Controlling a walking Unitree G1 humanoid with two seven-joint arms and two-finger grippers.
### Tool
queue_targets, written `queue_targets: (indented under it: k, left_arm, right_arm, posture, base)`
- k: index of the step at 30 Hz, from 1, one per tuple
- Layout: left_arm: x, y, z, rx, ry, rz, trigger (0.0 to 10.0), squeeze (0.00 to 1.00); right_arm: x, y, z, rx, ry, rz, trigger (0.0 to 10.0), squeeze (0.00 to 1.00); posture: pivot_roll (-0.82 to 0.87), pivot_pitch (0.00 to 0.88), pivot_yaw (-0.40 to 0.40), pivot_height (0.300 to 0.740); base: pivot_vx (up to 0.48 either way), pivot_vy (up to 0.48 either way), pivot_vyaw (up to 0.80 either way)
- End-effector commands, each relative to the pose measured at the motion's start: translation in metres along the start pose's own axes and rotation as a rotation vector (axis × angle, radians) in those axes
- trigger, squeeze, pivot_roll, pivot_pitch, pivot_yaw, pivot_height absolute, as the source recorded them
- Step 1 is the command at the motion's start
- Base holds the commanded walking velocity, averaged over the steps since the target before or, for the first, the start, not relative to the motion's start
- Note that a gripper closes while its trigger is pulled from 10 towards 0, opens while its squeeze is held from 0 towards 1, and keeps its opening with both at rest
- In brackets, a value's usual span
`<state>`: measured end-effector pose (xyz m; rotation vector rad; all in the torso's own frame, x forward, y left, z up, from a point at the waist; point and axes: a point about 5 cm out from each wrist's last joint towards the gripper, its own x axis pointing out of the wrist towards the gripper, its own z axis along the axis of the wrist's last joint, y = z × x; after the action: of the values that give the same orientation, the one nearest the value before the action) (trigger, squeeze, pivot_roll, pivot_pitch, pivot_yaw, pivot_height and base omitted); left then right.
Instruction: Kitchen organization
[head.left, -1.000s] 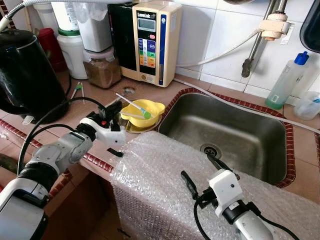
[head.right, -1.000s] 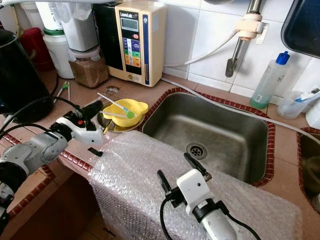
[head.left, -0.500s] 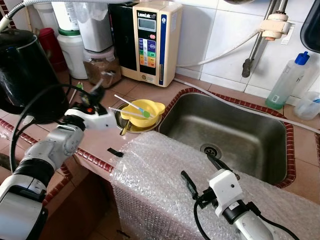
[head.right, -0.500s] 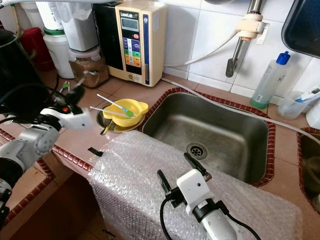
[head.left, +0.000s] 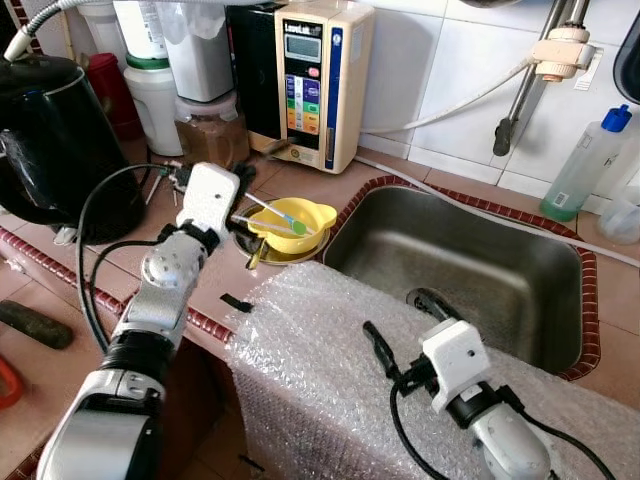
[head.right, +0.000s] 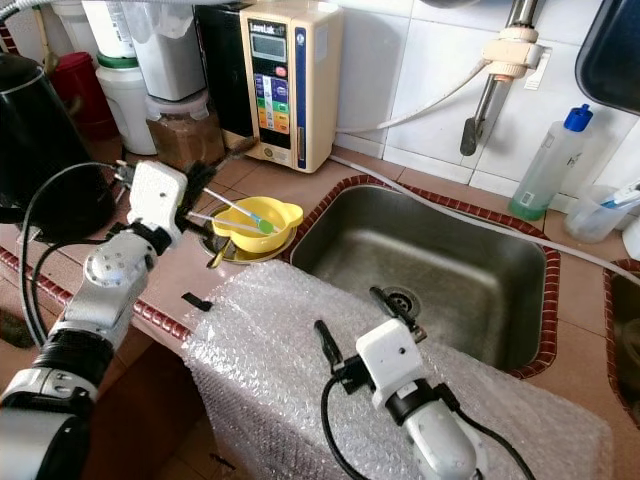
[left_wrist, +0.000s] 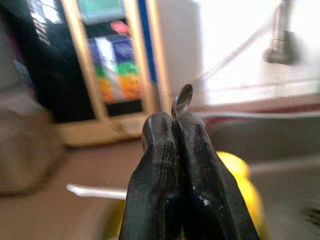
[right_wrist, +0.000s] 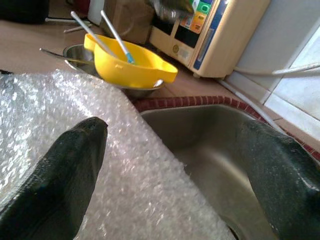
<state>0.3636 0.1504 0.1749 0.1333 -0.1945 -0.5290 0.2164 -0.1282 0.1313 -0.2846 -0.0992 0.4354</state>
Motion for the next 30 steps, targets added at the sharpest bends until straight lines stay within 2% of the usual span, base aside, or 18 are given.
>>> queue_targets:
  k: [1, 3, 7, 10, 13, 14, 19, 24, 27, 30]
  left_arm:
    - [-0.001, -0.007, 0.000, -0.028, 0.000, -0.066, 10.0, 0.00]
    - [-0.002, -0.011, -0.004, -0.043, 0.014, -0.096, 10.0, 0.00]
    - [-0.007, -0.022, -0.011, -0.185, 0.056, -0.192, 10.0, 0.00]
    - [-0.010, -0.029, -0.014, -0.235, 0.072, -0.246, 10.0, 0.00]
    - [-0.011, -0.038, -0.013, -0.238, 0.081, -0.303, 10.0, 0.00]
    - [-0.009, -0.045, -0.007, -0.237, 0.073, -0.357, 10.0, 0.00]
    - [-0.004, -0.053, 0.000, -0.207, 0.064, -0.404, 10.0, 0.00]
    - [0.001, -0.064, 0.008, -0.180, 0.061, -0.492, 10.0, 0.00]
    - [0.003, -0.077, 0.013, -0.119, 0.077, -0.609, 10.0, 0.00]
    - [0.004, -0.080, 0.014, -0.098, 0.080, -0.636, 10.0, 0.00]
  right_arm:
    - [0.000, -0.005, 0.007, 0.008, -0.023, -0.019, 10.0, 0.00]
    - [0.001, -0.006, 0.010, 0.018, -0.034, -0.029, 10.0, 0.00]
    - [0.005, -0.010, 0.019, 0.084, -0.064, -0.064, 10.0, 0.00]
    - [0.007, -0.011, 0.020, 0.096, -0.068, -0.068, 10.0, 0.00]
    - [0.006, -0.011, 0.018, 0.067, -0.052, -0.047, 10.0, 0.00]
    - [0.004, -0.010, 0.015, 0.046, -0.034, -0.028, 10.0, 0.00]
    - [0.003, -0.011, 0.013, -0.029, -0.014, 0.014, 10.0, 0.00]
    - [0.003, -0.021, 0.010, -0.067, 0.002, 0.023, 10.0, 0.00]
    - [0.005, -0.028, 0.012, -0.137, 0.008, 0.058, 10.0, 0.00]
    - [0.006, -0.029, 0.012, -0.169, 0.014, 0.078, 10.0, 0.00]
  posture:
    - [0.06, 0.000, 0.013, 0.740]
    - [0.05, 0.000, 0.017, 0.740]
    - [0.05, 0.000, 0.023, 0.740]
    - [0.05, 0.000, 0.024, 0.740]
    - [0.05, 0.000, 0.021, 0.740]
    - [0.05, 0.000, 0.019, 0.740]
    - [0.05, 0.000, 0.018, 0.740]
    - [0.05, 0.000, 0.018, 0.740]
    - [0.04, 0.000, 0.021, 0.740]
    - [0.04, 0.000, 0.023, 0.740]
  base:
    - [0.000, 0.000, 0.00]
    - [0.000, 0.000, 0.00]
    - [0.000, 0.000, 0.00]
    - [0.000, 0.000, 0.00]
    - [0.000, 0.000, 0.00]
    - [0.000, 0.000, 0.00]
    - [0.000, 0.000, 0.00]
    - [0.000, 0.000, 0.00]
    - [0.000, 0.000, 0.00]
    - [0.000, 0.000, 0.00]
